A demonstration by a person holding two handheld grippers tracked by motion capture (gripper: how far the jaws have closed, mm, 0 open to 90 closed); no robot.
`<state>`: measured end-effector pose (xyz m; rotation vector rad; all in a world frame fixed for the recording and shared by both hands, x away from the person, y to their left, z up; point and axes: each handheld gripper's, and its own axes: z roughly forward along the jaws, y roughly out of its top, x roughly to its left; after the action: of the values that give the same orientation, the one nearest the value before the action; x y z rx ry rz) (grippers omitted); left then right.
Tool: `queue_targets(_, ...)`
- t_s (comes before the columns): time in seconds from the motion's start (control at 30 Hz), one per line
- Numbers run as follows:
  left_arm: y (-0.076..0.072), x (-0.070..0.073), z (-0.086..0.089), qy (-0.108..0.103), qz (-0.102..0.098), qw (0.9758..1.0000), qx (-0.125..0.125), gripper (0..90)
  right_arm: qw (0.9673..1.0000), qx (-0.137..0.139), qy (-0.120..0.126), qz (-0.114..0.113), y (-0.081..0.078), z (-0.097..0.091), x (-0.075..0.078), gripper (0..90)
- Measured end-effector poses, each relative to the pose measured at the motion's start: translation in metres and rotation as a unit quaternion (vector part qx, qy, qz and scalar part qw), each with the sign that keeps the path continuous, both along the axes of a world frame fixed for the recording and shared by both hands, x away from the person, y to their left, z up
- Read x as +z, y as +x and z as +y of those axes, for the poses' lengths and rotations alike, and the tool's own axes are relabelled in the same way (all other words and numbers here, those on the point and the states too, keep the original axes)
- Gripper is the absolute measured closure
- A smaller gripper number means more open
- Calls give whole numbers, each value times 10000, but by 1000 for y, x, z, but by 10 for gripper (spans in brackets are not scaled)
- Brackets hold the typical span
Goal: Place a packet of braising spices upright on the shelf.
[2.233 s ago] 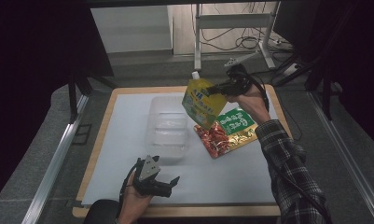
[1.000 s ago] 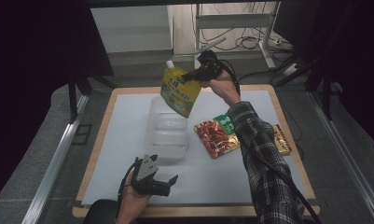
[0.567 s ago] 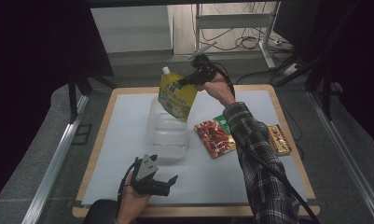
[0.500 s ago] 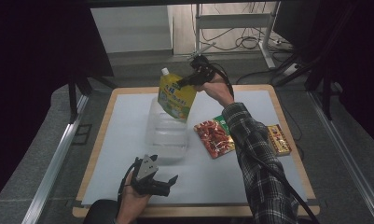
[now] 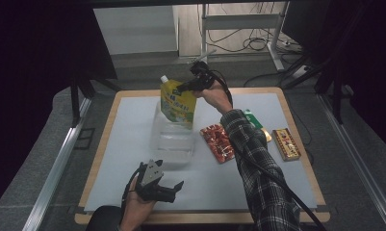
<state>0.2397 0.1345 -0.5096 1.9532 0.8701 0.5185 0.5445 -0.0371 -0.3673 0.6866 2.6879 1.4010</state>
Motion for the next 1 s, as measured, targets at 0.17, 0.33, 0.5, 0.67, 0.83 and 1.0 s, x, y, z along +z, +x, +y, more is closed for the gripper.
queue_targets(0.17,0,-1,-2,28,8,10000,-19,0,9999,-23,-58,-86,-6,9,-2,889)
queue_targets(0.33,0,-1,-2,39,19,10000,-34,0,9999,-84,-51,-132,-9,16,-5,889)
queue_targets(0.5,0,-1,-2,54,24,10000,-34,0,9997,-153,20,-185,-12,16,-7,875)
queue_targets(0.67,0,-1,-2,61,30,10000,-17,0,9993,-220,48,-307,-16,11,-6,772)
queue_targets(0.83,0,-2,-3,68,30,10000,-14,0,9985,-298,-108,-438,-20,6,-6,614)
queue_targets(1.0,0,-2,-3,105,27,9999,-18,0,9977,-338,-198,-551,-23,3,-6,514)
